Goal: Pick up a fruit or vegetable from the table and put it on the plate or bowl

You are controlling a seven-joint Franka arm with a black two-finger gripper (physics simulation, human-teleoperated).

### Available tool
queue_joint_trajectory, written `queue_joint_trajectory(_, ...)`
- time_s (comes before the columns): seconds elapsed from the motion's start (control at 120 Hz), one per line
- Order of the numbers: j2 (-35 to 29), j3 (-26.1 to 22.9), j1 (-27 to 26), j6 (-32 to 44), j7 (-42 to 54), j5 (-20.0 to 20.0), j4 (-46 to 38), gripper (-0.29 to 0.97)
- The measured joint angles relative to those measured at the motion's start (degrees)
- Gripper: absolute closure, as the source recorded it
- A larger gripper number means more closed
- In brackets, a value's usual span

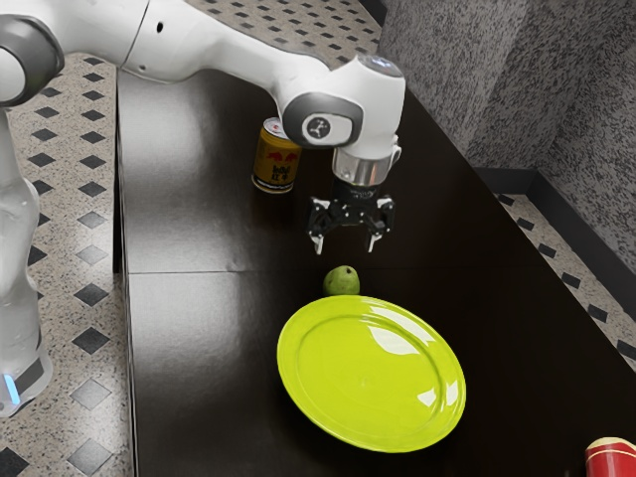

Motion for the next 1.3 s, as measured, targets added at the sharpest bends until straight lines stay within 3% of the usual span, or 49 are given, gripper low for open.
queue_joint_trajectory(1.3, 7.02, -1.26, 1.09, 5.58, -1.58, 0.02, -1.50, 0.00)
